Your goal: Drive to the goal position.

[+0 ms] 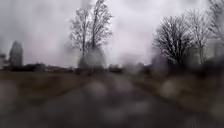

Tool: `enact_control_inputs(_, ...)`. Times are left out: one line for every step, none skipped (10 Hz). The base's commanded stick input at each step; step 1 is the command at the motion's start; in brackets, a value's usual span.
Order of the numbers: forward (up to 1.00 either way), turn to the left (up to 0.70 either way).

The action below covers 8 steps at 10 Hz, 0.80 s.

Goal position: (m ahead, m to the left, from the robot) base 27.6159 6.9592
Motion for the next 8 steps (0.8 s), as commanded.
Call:
enact_control_inputs(1.00,0.00)
enact_control_inputs(1.00,0.00)
enact_control_inputs(1.00,0.00)
enact_control_inputs(1.00,0.00)
enact_control_inputs(1.00,0.00)
enact_control_inputs(1.00,0.00)
enact_control_inputs(1.00,0.00)
enact_control_inputs(1.00,0.00)
